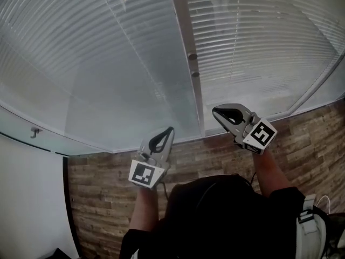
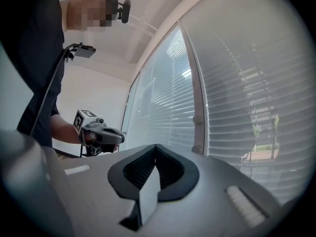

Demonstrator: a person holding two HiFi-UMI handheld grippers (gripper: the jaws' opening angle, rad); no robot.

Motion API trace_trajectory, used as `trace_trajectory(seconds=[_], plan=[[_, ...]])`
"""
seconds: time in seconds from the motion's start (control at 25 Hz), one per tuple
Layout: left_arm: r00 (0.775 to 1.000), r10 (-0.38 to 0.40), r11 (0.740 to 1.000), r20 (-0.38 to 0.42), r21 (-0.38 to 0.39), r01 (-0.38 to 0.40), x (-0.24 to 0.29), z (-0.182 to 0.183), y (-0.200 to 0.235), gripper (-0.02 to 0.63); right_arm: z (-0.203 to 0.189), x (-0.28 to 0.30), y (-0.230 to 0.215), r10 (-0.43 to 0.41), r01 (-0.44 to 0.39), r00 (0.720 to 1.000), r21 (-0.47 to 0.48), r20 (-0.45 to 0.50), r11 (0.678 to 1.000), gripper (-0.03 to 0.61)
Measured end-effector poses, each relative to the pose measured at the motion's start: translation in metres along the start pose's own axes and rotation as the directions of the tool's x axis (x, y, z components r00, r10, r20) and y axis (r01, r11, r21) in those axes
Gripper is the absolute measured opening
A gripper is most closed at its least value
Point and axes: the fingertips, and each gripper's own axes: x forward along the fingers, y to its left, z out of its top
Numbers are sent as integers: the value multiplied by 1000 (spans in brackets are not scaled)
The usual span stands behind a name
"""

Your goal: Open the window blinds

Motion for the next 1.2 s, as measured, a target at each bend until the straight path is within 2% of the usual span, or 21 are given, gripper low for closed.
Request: trace_trajectory(seconds=[0.28,0.52,0.76,1.08,1.2], plan=[[999,-34,999,2,2,34,18,-2,5,5,-8,4,-23,-56,57,998,11,-40,998,5],[995,-99,995,12,-6,99,32,-3,10,3,-7,7,-29,-89,90,994,4,-67,996,5],[983,-179,984,36,-14,180,40,2,22,5,-8,12,-36,-187,186,978,-25,-92,982,5],[963,-265,964,47,-13,266,35,-3,21,5,-5,24,-32,-265,260,958,-58,-109,964,6],[957,-285,958,53,-13,286,33,-3,24,5,-1,32,-33,-282,270,951,-104,-128,957,35]])
